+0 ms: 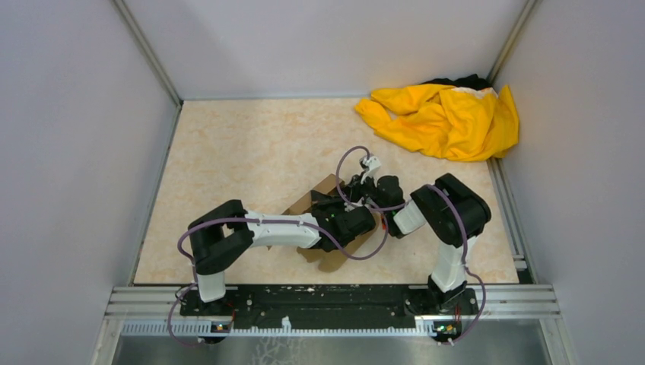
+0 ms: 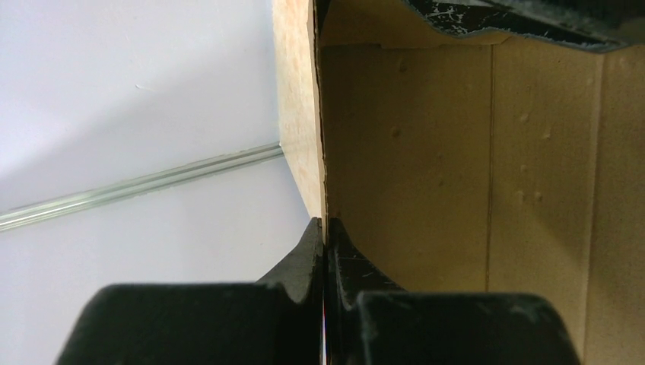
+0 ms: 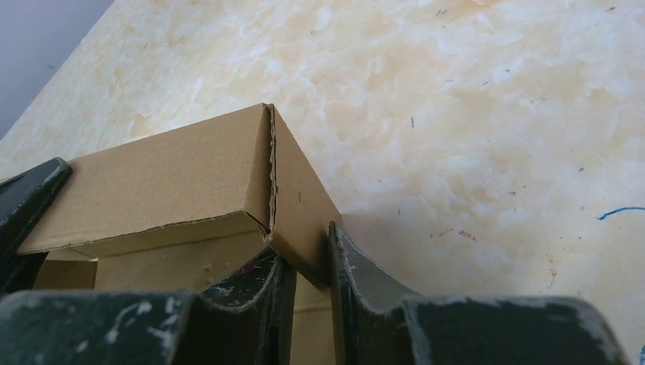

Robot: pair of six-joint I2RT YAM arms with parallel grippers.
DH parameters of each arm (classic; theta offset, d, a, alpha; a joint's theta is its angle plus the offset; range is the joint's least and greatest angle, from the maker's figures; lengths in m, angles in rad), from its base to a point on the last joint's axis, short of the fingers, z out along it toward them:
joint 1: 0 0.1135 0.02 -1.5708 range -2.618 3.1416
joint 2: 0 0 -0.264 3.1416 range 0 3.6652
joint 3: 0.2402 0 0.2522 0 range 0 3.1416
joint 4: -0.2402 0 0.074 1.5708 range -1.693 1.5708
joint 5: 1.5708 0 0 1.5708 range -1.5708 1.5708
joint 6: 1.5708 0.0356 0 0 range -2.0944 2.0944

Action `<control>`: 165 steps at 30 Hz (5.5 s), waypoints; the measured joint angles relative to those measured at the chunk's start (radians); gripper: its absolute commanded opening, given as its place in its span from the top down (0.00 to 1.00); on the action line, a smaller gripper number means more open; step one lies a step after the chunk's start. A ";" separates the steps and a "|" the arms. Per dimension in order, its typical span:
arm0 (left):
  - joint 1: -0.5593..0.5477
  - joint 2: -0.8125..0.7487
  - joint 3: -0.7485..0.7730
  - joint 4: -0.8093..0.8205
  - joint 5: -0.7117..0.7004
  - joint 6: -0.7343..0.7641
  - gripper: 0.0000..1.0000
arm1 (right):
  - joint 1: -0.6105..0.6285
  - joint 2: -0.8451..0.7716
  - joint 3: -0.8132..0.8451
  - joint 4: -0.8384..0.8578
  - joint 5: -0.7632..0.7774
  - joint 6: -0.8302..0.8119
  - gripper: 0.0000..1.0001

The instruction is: Fold the paper box

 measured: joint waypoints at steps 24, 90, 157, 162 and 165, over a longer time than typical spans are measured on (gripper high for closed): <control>-0.013 -0.014 -0.002 -0.002 0.006 -0.011 0.74 | 0.071 -0.144 -0.004 -0.228 0.394 -0.109 0.89; 0.774 -0.648 -0.308 0.049 0.901 -0.992 0.30 | 0.020 -0.386 0.625 -1.669 0.395 -0.268 0.90; 0.943 -0.438 -0.557 0.515 1.438 -1.191 0.38 | 0.140 0.148 1.075 -1.939 0.355 -0.518 0.85; 0.943 -0.438 -0.557 0.519 1.443 -1.191 0.39 | 0.154 0.148 1.074 -1.911 0.410 -0.518 0.87; 0.943 -0.438 -0.557 0.523 1.444 -1.191 0.39 | 0.165 0.148 1.072 -1.888 0.453 -0.519 0.88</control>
